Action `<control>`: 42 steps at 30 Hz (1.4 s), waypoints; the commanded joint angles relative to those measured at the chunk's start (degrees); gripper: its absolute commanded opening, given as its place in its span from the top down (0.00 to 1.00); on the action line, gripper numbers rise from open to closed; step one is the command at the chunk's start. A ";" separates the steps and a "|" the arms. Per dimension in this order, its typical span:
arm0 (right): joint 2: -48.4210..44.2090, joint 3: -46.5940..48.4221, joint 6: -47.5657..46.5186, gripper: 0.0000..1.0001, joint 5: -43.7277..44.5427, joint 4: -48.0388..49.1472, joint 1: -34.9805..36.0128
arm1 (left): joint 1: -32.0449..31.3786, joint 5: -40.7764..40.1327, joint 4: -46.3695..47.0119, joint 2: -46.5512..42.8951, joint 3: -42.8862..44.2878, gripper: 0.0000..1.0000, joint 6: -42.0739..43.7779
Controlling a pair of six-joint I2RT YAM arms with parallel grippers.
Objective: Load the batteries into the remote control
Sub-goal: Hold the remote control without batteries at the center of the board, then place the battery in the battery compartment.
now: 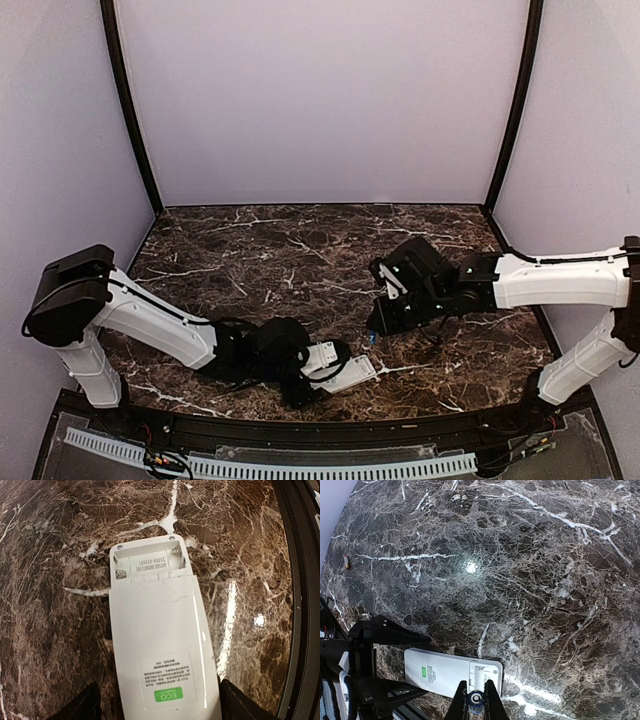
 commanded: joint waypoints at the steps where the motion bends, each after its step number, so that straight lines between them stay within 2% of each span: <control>1: 0.49 -0.94 0.15 1.00 -0.59 2.19 1.06 | -0.16 -1.92 -7.12 2.72 1.44 0.29 0.68; 7: 1.99 1.00 -2.65 1.00 -2.62 1.34 1.18 | -0.16 -0.15 -7.14 0.70 -1.07 0.56 1.15; 11: 4.51 0.25 -4.99 1.00 -4.88 1.99 1.15 | -0.16 2.64 -5.01 -1.44 -3.53 0.70 3.67; 16: 6.26 -3.01 -5.81 1.00 -8.49 6.84 1.44 | -0.16 4.62 -6.03 -0.81 -4.69 0.81 5.62; 20: 6.45 -3.38 -5.01 1.00 -9.77 7.67 2.40 | -0.16 6.11 -5.71 -1.10 -5.32 0.85 6.34; 24: 5.58 -4.95 -1.37 1.00 -8.45 7.52 3.08 | -0.16 4.02 -4.77 -0.57 -5.34 0.85 7.50; 29: 5.16 -6.52 1.37 1.00 -6.76 9.04 3.47 | -0.16 7.74 -7.14 3.69 -2.96 0.85 8.83; 34: 4.61 -7.58 1.95 1.00 -5.26 9.10 4.73 | -0.35 8.62 -7.19 4.26 -3.33 0.86 8.45; 42: 3.09 -7.75 4.36 1.00 2.21 5.29 8.46 | -0.98 6.69 -6.38 4.36 -3.84 0.87 8.53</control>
